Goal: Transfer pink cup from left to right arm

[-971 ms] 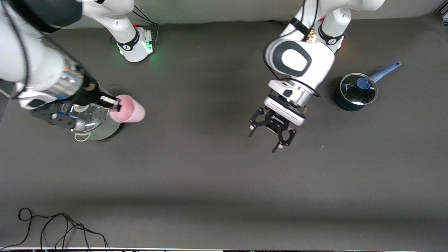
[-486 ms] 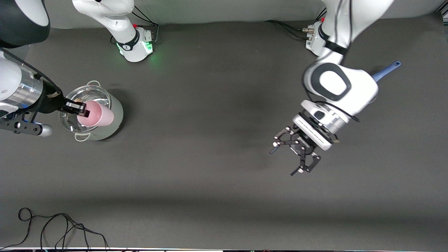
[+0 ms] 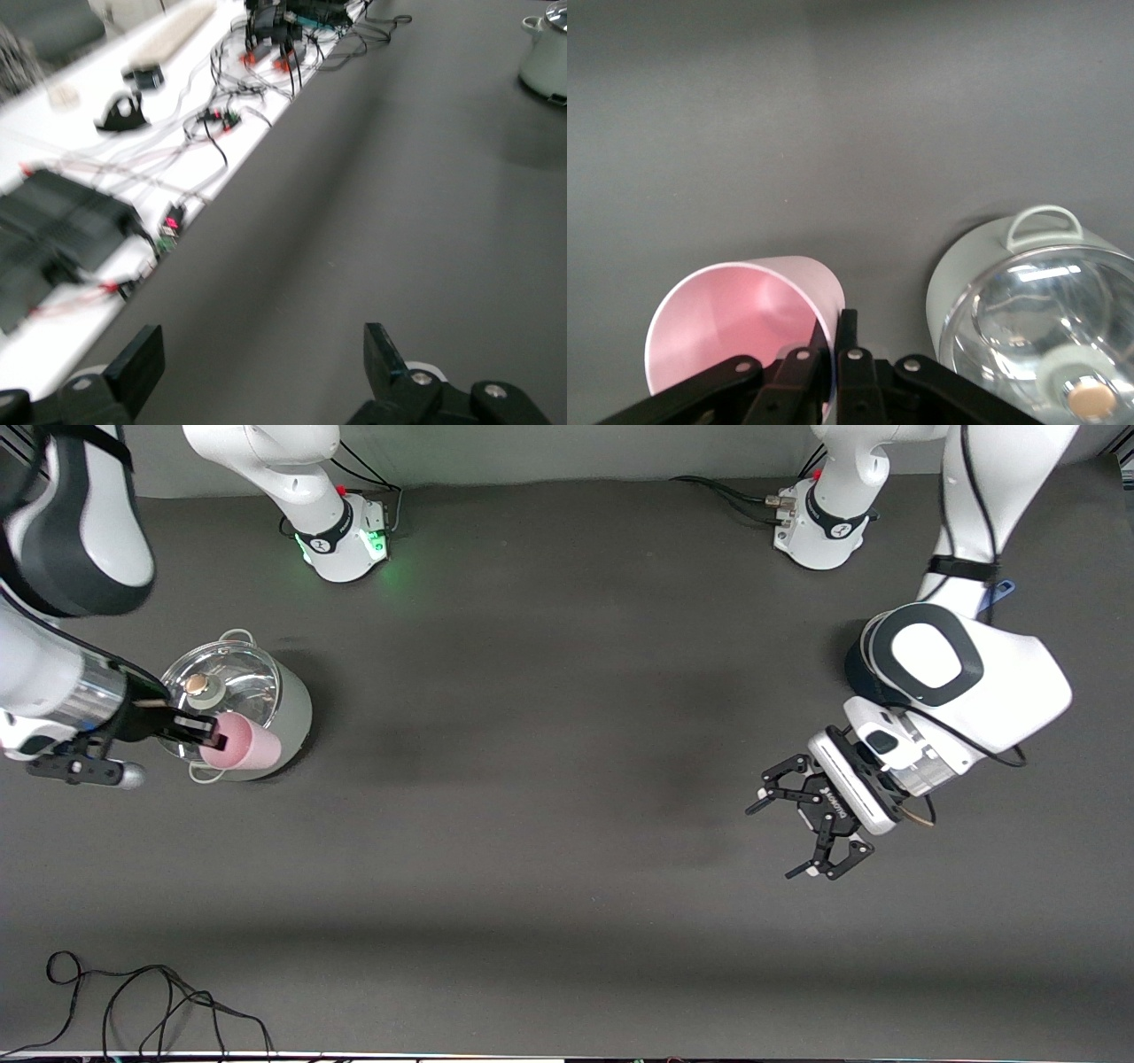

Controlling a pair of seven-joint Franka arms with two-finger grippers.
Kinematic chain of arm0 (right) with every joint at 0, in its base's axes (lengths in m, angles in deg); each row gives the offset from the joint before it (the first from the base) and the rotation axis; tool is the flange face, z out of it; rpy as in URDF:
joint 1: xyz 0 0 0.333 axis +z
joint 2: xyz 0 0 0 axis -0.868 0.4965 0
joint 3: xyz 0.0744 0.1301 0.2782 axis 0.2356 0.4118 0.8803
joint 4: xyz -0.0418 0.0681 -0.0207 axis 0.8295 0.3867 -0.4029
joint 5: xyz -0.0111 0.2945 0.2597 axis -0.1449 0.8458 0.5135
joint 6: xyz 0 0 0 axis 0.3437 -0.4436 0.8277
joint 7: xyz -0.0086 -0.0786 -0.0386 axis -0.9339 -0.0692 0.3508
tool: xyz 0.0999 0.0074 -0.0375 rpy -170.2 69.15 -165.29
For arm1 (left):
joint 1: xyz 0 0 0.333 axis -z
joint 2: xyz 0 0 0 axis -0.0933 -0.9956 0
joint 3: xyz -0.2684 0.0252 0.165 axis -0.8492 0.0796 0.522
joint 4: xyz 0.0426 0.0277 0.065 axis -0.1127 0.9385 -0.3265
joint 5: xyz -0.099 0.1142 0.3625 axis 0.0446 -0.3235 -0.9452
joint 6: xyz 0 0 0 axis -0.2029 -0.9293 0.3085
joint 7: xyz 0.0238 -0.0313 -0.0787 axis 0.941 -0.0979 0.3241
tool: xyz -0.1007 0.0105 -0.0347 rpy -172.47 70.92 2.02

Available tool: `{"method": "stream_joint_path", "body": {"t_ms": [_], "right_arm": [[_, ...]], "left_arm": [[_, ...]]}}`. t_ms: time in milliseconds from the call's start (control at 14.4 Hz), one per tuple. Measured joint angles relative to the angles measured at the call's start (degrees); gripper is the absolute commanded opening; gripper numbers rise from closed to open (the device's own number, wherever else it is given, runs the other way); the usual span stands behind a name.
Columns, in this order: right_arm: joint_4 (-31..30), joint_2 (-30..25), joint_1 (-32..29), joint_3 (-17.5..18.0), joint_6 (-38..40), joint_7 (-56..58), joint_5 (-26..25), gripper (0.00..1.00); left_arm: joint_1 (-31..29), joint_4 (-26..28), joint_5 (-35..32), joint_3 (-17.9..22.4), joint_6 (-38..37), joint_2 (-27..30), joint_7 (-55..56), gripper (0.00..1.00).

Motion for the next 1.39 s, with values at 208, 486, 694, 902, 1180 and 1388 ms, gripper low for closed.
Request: {"method": "stream_joint_path", "body": {"t_ms": [208,486,694,902,1180,1388], "right_arm": [[-7.0,0.0,0.6,0.0,-8.3,0.6,0.0,0.0],[-17.6,0.9,0.7,0.0,-21.9,1.2,0.1,0.0],[-21.6,3.1,0.7,0.0,-28.6,2.3,0.1,0.0],[-22.3,6.6,0.7,0.0,-33.6,2.5,0.1,0.0],[-23.3,10.7,1.5,0.0,-40.4,2.8,0.1,0.0],[-23.5,11.1,1.8,0.0,-41.1,2.8,0.1,0.25]], "left_arm": [[-2.6,-0.4,-12.2,0.1,-9.5,2.2,22.0,1.0],[-3.6,-1.5,-24.1,1.7,-21.7,5.1,40.8,1.0],[-3.7,-1.5,-36.5,3.3,-27.8,7.3,43.1,1.0],[-3.9,-1.5,-46.0,3.7,-31.2,8.6,47.3,1.0],[-5.5,-3.5,-50.4,4.0,-39.7,9.6,55.9,1.0],[-7.9,-5.8,-50.6,4.2,-42.2,9.8,59.7,1.0]]}}
